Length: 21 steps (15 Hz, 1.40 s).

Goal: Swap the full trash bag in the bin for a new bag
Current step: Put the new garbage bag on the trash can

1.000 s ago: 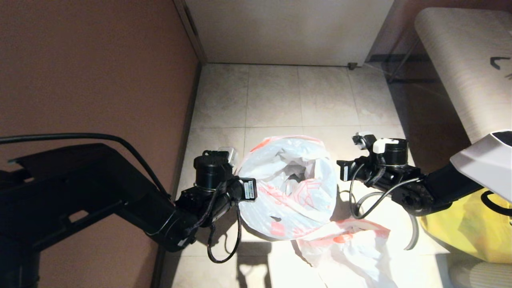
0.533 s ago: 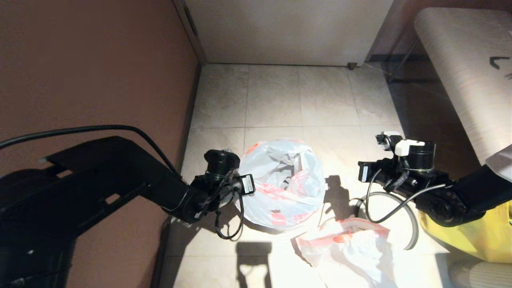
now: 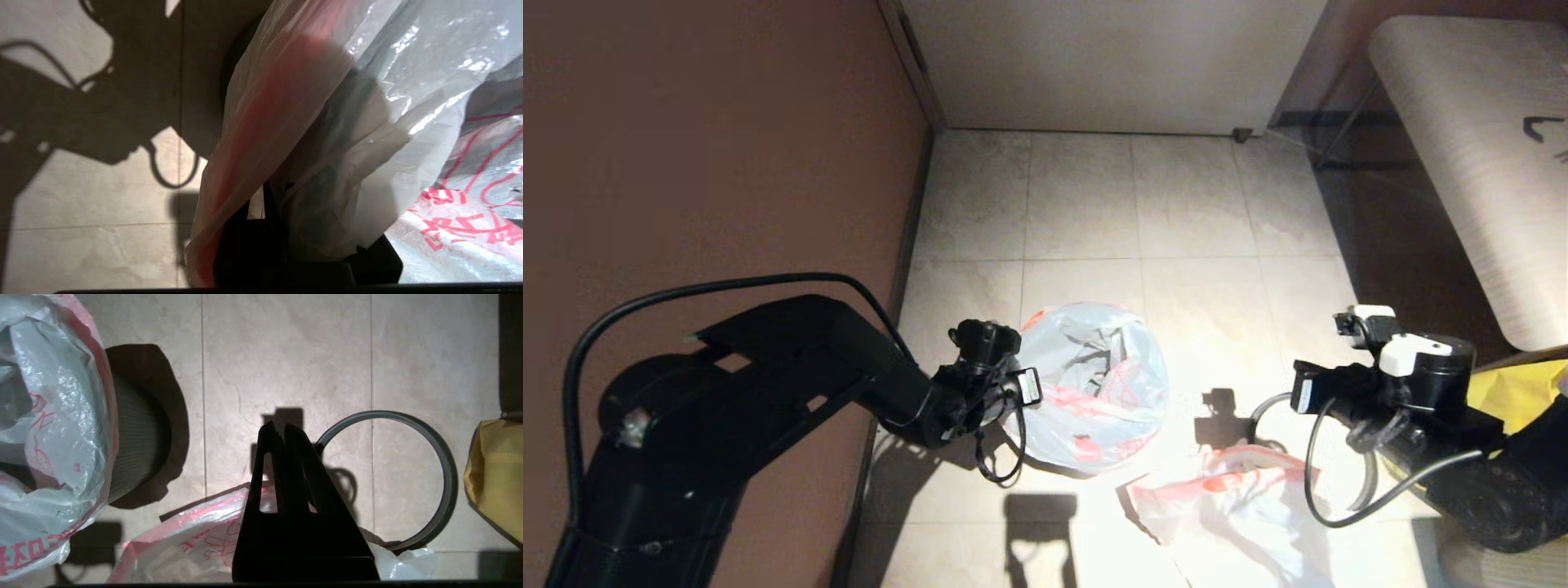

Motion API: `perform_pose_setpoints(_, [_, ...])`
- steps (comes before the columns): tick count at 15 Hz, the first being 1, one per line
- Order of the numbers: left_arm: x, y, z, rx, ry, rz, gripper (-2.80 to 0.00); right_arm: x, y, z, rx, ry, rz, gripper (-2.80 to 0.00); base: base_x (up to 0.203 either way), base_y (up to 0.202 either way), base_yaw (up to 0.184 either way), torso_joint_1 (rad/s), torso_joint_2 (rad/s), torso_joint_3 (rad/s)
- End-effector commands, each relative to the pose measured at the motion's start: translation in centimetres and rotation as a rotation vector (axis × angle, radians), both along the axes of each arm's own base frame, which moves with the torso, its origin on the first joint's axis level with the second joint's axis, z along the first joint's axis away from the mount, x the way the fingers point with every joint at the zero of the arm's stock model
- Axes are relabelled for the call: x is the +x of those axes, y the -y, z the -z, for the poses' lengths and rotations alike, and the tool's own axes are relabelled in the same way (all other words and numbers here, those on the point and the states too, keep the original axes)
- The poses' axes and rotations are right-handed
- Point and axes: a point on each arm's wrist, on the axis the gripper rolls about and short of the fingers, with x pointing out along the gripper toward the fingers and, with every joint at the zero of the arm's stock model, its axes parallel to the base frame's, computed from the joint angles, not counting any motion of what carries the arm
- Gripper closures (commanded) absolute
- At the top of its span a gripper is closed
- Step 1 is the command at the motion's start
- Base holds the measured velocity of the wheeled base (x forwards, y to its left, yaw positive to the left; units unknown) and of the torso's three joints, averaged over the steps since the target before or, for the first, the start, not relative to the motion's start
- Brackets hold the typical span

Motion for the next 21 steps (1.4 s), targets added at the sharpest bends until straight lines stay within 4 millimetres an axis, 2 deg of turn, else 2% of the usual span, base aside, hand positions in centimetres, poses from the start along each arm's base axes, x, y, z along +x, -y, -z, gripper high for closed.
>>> perform_pose_setpoints(1, [0.3,0.2,1.8,0.016,-0.028,-0.005,0.00,-1.3,0.4,-0.3,-0.014,0.028,0.002,0.00,0.000,0.000,0.000,0.000,0.00,0.000])
perform_pose_setpoints(2, [0.2,0.3,1.7,0.019,-0.028,-0.004,0.00,-1.4,0.5,-0.7,-0.011,0.044,0.003,0.00,0.000,0.000,0.000,0.000,0.00,0.000])
perform_pose_setpoints(3, [0.1,0.3,1.6,0.021,-0.027,-0.005,-2.80,-1.5,0.5,-1.1,-0.010,0.054,0.004,0.00,0.000,0.000,0.000,0.000,0.00,0.000])
perform_pose_setpoints(4, [0.0,0.2,1.4,0.025,-0.025,-0.004,-2.80,-1.6,0.5,-1.3,-0.018,0.062,0.002,0.00,0.000,0.000,0.000,0.000,0.00,0.000])
perform_pose_setpoints(6, [-1.1,-0.1,-0.5,0.029,-0.001,0.005,-2.80,-1.9,0.6,-1.8,-0.050,0.069,0.001,0.00,0.000,0.000,0.000,0.000,0.00,0.000])
perform_pose_setpoints(8, [-2.2,-0.5,-1.6,0.029,0.002,0.010,-2.80,-2.2,0.6,-1.5,-0.082,0.045,-0.007,0.00,0.000,0.000,0.000,0.000,0.00,0.000])
perform_pose_setpoints(11, [-2.8,-0.8,-3.9,0.019,0.038,0.011,-2.80,-2.6,0.6,-1.2,-0.102,0.029,-0.012,0.00,0.000,0.000,0.000,0.000,0.00,0.000])
perform_pose_setpoints(14, [-3.8,-1.3,-5.3,0.041,-0.002,0.011,-2.80,-2.9,0.7,-0.5,-0.107,0.000,-0.014,0.00,0.000,0.000,0.000,0.000,0.00,0.000])
perform_pose_setpoints(17, [-4.0,-1.7,-7.0,0.014,0.032,0.000,-2.80,-3.1,0.5,-0.5,-0.109,-0.002,-0.015,0.00,0.000,0.000,0.000,0.000,0.00,0.000])
perform_pose_setpoints(18, [-4.0,-1.9,-7.8,-0.003,0.049,-0.008,0.00,-3.1,0.5,-0.3,-0.110,-0.007,-0.011,0.00,0.000,0.000,0.000,0.000,0.00,0.000])
perform_pose_setpoints(21, [-3.1,-1.5,-7.6,-0.022,0.054,-0.007,0.00,-3.0,0.4,0.0,-0.112,-0.016,-0.014,0.00,0.000,0.000,0.000,0.000,0.00,0.000])
